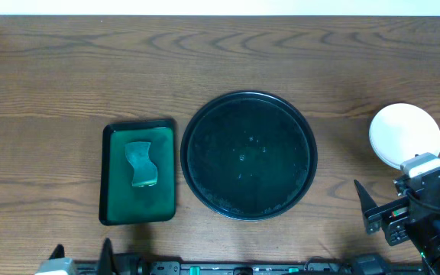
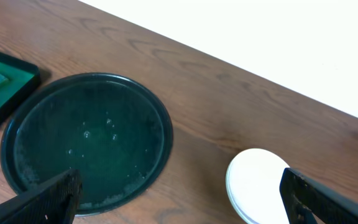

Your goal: Clean dirty plates on tray and stack at the side

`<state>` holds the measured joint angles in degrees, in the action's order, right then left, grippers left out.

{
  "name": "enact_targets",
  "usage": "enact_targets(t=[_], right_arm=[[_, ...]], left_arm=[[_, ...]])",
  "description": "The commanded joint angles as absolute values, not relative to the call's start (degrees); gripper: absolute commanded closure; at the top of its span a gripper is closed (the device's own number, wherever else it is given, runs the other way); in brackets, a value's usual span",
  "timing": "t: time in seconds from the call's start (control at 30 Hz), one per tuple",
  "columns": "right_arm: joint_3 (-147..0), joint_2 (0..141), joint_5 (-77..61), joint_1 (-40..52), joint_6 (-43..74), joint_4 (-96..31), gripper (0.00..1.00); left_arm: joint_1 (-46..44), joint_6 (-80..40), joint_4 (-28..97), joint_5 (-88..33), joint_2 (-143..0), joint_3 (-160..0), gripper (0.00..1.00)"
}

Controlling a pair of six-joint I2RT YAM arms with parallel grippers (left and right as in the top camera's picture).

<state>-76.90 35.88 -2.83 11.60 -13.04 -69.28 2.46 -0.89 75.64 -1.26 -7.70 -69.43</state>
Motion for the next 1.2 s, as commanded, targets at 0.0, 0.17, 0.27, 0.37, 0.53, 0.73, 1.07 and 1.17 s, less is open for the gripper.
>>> enact_targets(t=[0.0, 0.17, 0.27, 0.37, 0.53, 0.73, 1.07, 1.17], right_arm=[[-77.58, 35.79, -2.87, 12.1, -13.5, -69.47, 0.01], [-77.58, 35.79, -2.9, 12.1, -12.1, -69.67, 0.01], [-77.58, 35.79, -2.87, 12.1, -9.85, -69.78, 0.01], [-77.58, 35.79, -2.92, 12.1, -9.43, -70.04, 0.01], [-77.58, 35.79, -3.14, 12.1, -9.43, -70.17, 0.01], [-77.58, 35.79, -3.18, 12.1, -8.4, -71.64, 0.01], [-77.56, 35.79, -3.57, 12.1, -3.81, -75.77, 0.01], [-77.56, 35.79, -3.55, 12.1, 0.64, -76.16, 0.01]], left_arm=[[2.28, -0.71, 79.99, -0.62, -7.42, -69.6, 0.17], [2.28, -0.69, 85.1, -0.62, -7.42, -69.6, 0.16], [2.28, -0.75, 85.47, -0.99, -7.42, -69.63, 0.16], [2.28, -0.73, 85.47, -0.99, -7.42, -69.63, 0.16], [2.28, -4.43, 85.47, -0.91, -7.42, -69.63, 0.16], [2.28, -4.38, 85.54, -0.91, -7.42, -69.63, 0.16], [2.28, -4.38, 85.52, -0.91, -7.42, -69.63, 0.15], [2.28, -4.38, 85.54, -0.91, -7.42, -69.63, 0.16]])
